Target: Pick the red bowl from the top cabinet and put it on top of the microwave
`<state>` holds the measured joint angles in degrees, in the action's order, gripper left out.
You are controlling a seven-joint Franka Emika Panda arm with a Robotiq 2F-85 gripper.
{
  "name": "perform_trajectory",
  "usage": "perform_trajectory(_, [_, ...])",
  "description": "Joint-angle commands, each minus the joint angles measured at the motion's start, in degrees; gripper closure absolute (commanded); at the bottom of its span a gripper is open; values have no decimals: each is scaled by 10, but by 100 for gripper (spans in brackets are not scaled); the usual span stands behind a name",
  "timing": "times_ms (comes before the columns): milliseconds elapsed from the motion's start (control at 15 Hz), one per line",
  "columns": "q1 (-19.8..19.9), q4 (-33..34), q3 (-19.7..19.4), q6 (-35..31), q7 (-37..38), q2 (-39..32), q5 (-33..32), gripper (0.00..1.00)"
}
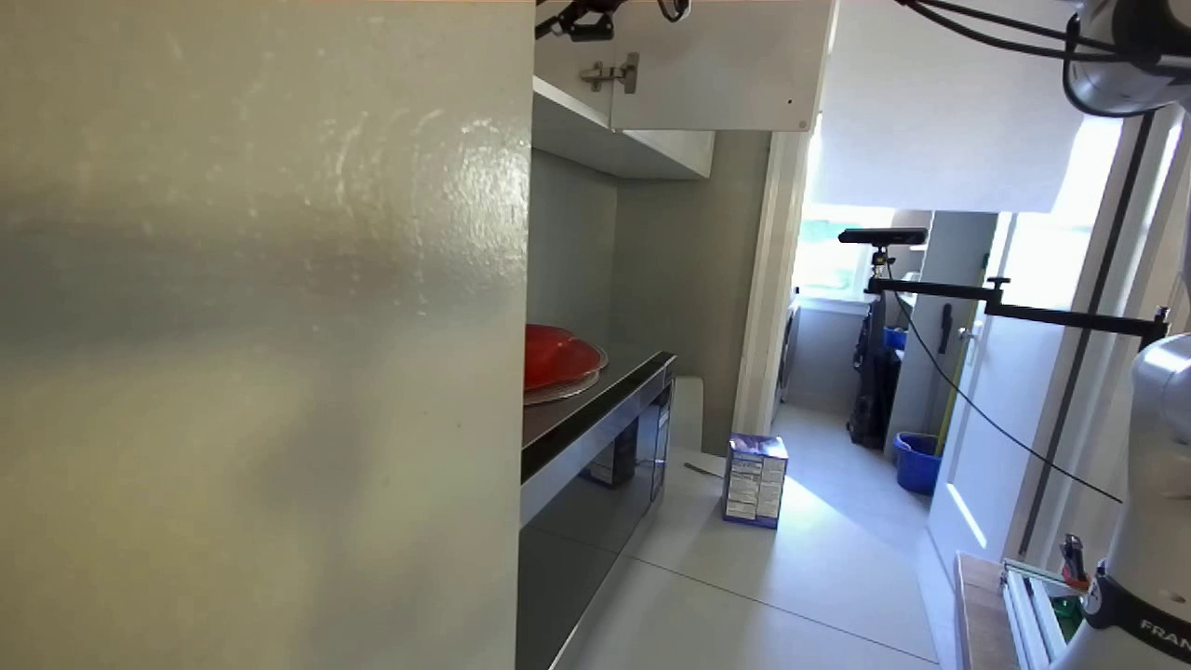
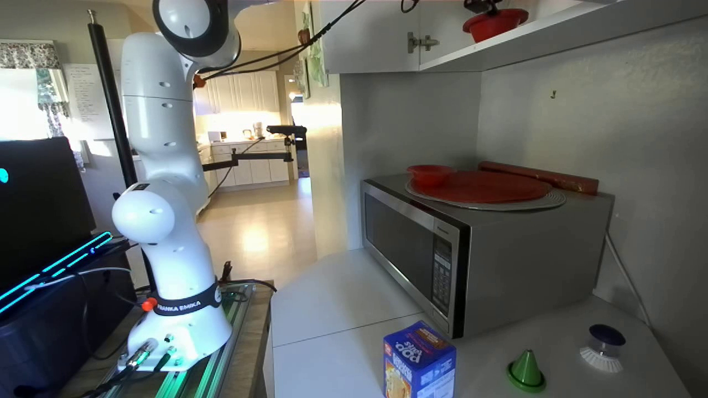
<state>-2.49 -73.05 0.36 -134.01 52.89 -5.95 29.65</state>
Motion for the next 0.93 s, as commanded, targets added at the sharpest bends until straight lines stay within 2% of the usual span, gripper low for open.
perform_trajectory(0, [-4, 28, -2, -1, 30, -16, -22, 69])
perform_trajectory(267, [-4, 31, -3, -2, 33, -18, -22, 86])
perform_trajectory(867, [-4, 38, -3, -1, 36, -22, -29, 79])
